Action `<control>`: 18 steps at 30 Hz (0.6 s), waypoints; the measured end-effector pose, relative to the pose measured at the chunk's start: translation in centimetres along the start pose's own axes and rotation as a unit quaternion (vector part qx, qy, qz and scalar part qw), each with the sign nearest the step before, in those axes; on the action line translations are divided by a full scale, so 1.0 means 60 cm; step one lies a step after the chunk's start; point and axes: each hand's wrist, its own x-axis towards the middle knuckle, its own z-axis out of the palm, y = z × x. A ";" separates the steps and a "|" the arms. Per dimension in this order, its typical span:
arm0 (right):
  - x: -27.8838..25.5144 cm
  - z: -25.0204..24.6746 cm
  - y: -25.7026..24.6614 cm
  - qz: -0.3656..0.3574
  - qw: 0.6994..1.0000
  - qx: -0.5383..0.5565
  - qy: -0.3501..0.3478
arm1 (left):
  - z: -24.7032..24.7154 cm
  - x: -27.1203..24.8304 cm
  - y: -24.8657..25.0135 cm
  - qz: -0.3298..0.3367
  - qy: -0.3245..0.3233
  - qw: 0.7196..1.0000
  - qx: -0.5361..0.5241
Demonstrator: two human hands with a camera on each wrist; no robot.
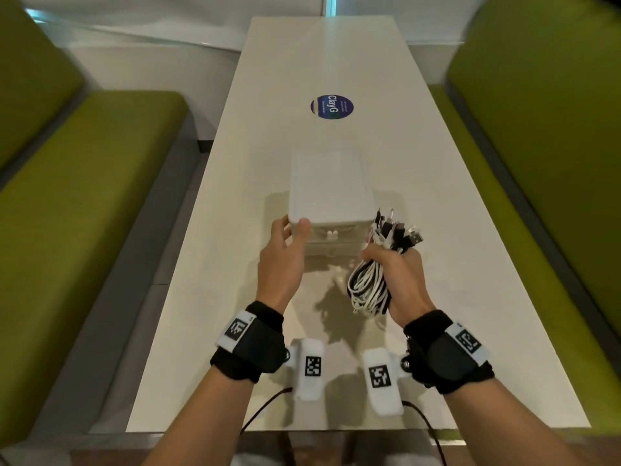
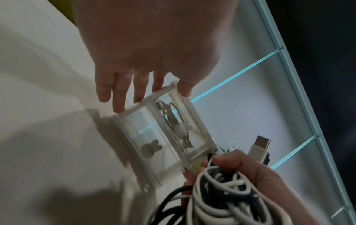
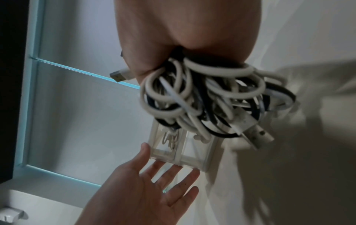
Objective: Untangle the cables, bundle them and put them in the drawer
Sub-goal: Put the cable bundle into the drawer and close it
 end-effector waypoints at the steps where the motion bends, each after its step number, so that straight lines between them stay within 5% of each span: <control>1: -0.024 -0.005 0.007 -0.003 1.000 -0.010 0.003 | -0.003 -0.021 -0.008 -0.002 0.002 1.000 -0.003; 8: -0.125 -0.031 0.041 0.025 0.999 -0.032 0.001 | -0.012 -0.122 -0.032 0.018 0.005 0.999 0.031; 18: -0.167 -0.054 0.040 0.045 0.994 -0.102 -0.016 | -0.022 -0.143 -0.059 0.016 -0.043 0.986 0.158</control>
